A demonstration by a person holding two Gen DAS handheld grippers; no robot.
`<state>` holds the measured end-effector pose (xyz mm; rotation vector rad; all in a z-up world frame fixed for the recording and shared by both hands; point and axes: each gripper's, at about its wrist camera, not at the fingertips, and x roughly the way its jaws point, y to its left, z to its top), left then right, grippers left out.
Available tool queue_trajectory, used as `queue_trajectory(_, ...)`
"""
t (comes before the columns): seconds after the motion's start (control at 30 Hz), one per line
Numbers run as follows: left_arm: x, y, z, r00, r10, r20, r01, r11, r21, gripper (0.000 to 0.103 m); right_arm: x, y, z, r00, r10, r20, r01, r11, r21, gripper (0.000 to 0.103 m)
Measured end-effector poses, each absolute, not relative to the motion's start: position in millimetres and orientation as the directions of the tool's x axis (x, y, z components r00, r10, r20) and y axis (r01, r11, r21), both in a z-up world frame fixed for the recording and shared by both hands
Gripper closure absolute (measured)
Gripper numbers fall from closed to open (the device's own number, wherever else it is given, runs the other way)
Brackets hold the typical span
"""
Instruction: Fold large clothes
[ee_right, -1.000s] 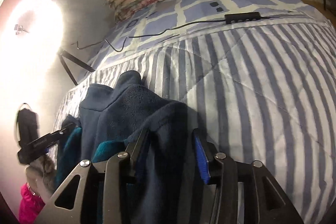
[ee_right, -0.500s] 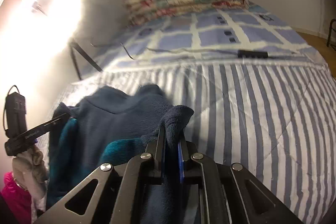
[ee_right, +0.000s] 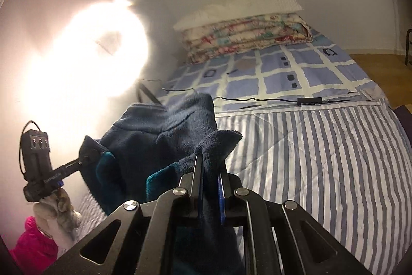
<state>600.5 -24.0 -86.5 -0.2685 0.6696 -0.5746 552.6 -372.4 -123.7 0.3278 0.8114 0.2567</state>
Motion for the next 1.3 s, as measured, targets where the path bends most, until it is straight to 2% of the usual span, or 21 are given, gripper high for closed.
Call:
queue_trajectory(0.2,534.1,-23.3,-68.1,0.621,-0.594,-0.511,0.45,0.804,-0.387,0.098,489.1,-364.3,-92.4,0.663,0.376,-0.647,-0.123,0.907,0.402,0.097)
queue_trajectory(0.4,467.9,-21.5,-69.3,0.599,-0.589,-0.543,0.473,0.807,-0.353,0.098,421.7,-355.4,-87.4,0.655,0.392,-0.646,-0.13,0.901,0.415,0.097)
queue_trajectory(0.7,390.2,-14.0,-112.2,0.552,-0.549,-0.628,0.456,0.829,-0.324,0.097,326.2,-335.4,-115.6,0.59,0.375,-0.715,-0.104,0.914,0.393,0.097)
queue_trajectory(0.93,331.0,-21.6,-148.5,0.493,-0.477,-0.727,0.485,0.845,-0.226,0.095,274.8,-322.8,-153.5,0.513,0.33,-0.792,-0.091,0.939,0.332,0.096)
queue_trajectory(1.0,319.4,-16.4,-147.5,0.49,-0.467,-0.736,0.482,0.849,-0.218,0.089,268.4,-319.6,-157.6,0.499,0.316,-0.807,-0.095,0.945,0.312,0.091)
queue_trajectory(1.03,310.2,-10.7,-143.0,0.493,-0.466,-0.734,0.481,0.849,-0.216,0.089,261.4,-319.4,-154.8,0.501,0.313,-0.807,-0.094,0.946,0.309,0.083)
queue_trajectory(1.1,295.5,2.5,-132.1,0.503,-0.468,-0.726,0.47,0.854,-0.225,0.088,248.5,-319.0,-144.7,0.511,0.296,-0.807,-0.093,0.952,0.291,0.077)
queue_trajectory(1.3,245.9,45.5,-71.5,0.567,-0.531,-0.63,0.419,0.844,-0.334,0.088,187.6,-319.5,-75.0,0.628,0.307,-0.715,-0.15,0.949,0.276,0.073)
